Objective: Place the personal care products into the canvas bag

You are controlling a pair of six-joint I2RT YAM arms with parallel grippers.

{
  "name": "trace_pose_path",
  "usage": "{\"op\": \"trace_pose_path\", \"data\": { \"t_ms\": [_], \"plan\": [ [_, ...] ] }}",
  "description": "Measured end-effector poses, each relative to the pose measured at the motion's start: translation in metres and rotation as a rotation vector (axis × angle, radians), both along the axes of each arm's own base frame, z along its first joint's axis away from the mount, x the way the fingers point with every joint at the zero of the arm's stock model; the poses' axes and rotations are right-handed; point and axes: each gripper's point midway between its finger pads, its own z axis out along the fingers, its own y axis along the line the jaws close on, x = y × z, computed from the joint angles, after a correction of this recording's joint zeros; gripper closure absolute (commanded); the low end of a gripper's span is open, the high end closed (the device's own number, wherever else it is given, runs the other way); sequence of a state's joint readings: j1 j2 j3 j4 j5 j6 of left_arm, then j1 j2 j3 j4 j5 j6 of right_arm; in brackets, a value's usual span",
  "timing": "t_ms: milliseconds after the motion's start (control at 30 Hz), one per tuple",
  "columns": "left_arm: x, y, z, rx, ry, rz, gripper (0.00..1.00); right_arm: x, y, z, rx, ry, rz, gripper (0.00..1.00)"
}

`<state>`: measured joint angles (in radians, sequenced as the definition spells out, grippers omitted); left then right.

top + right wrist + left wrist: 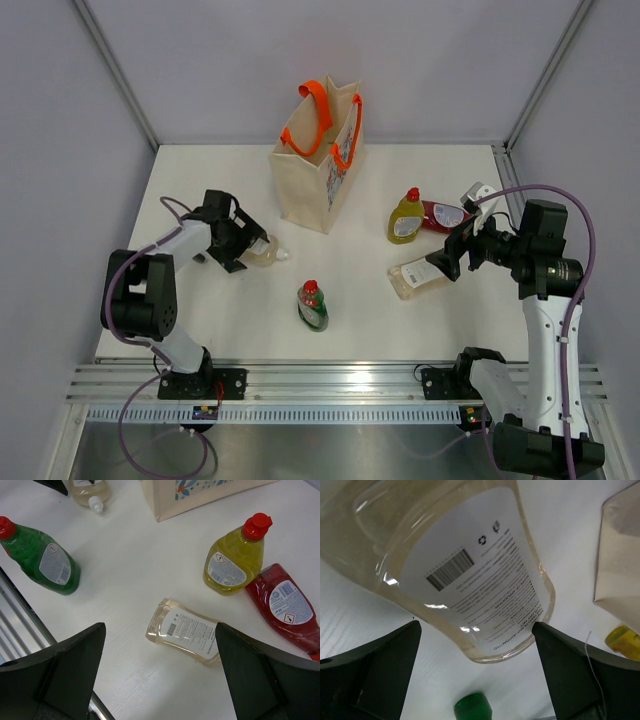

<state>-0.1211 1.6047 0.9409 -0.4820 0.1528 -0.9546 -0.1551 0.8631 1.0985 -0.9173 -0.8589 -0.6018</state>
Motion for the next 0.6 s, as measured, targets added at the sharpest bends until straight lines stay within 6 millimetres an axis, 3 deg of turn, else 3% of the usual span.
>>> {"op": "trace_pose_path", "data": {
  "t_ms": [333,600],
  "plan": [
    [0.040,-0.004,-0.002,0.094,0.023,0.052,0.01,0.001,0.000,0.001,0.002,-0.010,-0.003,0.01],
    [0.054,-0.003,-0.006,0.162,0.045,0.069,0.01,0.003,0.000,0.003,0.013,-0.013,-0.009,0.00]
  ]
}}
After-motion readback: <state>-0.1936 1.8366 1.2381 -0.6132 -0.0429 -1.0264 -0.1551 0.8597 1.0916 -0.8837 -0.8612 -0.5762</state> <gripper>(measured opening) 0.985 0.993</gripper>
